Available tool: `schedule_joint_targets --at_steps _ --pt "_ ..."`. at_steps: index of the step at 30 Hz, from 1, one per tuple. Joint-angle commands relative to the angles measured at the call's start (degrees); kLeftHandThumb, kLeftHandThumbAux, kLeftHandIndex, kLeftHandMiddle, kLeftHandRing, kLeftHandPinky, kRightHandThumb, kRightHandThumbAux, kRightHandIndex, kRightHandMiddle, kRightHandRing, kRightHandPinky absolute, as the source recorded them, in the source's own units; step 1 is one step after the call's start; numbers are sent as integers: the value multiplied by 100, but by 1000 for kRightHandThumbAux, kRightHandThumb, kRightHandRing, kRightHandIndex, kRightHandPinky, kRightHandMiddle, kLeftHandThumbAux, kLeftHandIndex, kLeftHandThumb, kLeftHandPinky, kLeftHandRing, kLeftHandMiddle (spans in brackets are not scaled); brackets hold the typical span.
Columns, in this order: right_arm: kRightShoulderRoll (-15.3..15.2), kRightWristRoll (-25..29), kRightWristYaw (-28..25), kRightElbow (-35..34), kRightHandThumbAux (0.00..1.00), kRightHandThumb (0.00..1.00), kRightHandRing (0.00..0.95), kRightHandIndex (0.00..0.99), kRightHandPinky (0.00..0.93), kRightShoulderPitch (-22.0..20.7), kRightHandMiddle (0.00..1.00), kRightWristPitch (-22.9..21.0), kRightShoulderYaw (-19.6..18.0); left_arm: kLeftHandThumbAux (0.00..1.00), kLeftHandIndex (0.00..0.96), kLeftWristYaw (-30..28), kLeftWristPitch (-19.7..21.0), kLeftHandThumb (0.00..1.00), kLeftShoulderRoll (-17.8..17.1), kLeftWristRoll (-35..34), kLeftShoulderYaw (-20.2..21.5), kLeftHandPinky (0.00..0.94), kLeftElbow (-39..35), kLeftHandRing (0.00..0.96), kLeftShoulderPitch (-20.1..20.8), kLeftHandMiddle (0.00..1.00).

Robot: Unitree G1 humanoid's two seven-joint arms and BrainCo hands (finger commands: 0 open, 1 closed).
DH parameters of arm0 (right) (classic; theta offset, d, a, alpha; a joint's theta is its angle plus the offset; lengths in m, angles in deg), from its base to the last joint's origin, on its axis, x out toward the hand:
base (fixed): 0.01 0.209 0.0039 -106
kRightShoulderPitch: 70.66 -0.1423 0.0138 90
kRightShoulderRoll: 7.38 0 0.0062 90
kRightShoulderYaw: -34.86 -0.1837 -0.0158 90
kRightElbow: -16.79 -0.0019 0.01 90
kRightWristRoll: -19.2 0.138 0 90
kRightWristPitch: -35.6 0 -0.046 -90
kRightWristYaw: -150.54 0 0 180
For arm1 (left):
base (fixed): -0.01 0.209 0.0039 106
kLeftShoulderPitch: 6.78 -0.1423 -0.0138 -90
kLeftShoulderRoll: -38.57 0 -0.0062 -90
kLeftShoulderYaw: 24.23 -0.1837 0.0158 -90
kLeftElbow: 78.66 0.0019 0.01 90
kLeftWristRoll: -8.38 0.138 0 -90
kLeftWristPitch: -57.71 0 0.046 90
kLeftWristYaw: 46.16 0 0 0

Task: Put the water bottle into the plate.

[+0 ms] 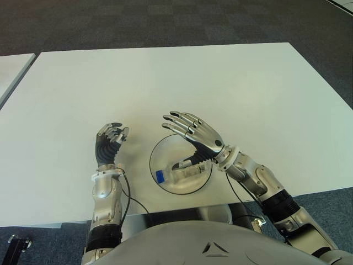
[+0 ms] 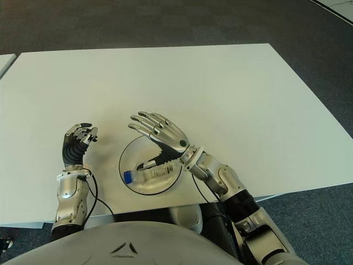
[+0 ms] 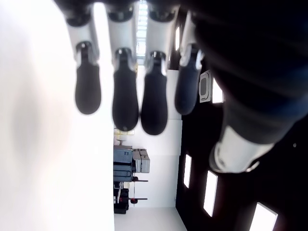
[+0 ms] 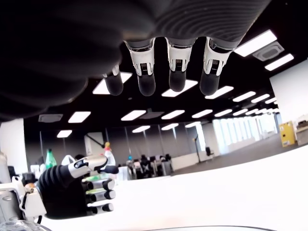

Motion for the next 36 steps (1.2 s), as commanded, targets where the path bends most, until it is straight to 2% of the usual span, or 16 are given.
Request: schedule_joint_targets --at_steps 1,10,16,23,27,31,36 --pt "60 -47 220 145 278 311 0 0 0 -29 0 12 -7 708 437 67 73 710 -15 52 31 584 68 596 7 621" --pt "248 127 909 417 281 274 0 0 0 -27 0 124 -108 708 437 61 49 710 -30 76 21 592 54 600 4 624" --pt "357 235 1220 450 316 228 0 0 0 63 0 -1 -331 708 437 24 85 710 -37 34 19 593 28 603 -8 627" --pt "579 944 1448 649 390 202 0 0 0 134 0 248 -601 708 436 4 92 710 -48 7 20 591 34 602 -6 627" --pt "915 2011 1112 706 441 178 0 0 0 257 0 250 -805 708 437 4 100 710 -46 14 10 589 24 601 -5 626" --pt "1300 2553 1043 520 530 195 0 0 16 458 0 -175 -1128 708 437 -26 133 710 -35 -30 -1 595 -19 601 -16 626" --pt "1593 2666 1143 394 633 221 0 0 59 616 0 -353 -1380 708 437 -31 134 710 -43 -21 -11 605 -33 607 -22 631"
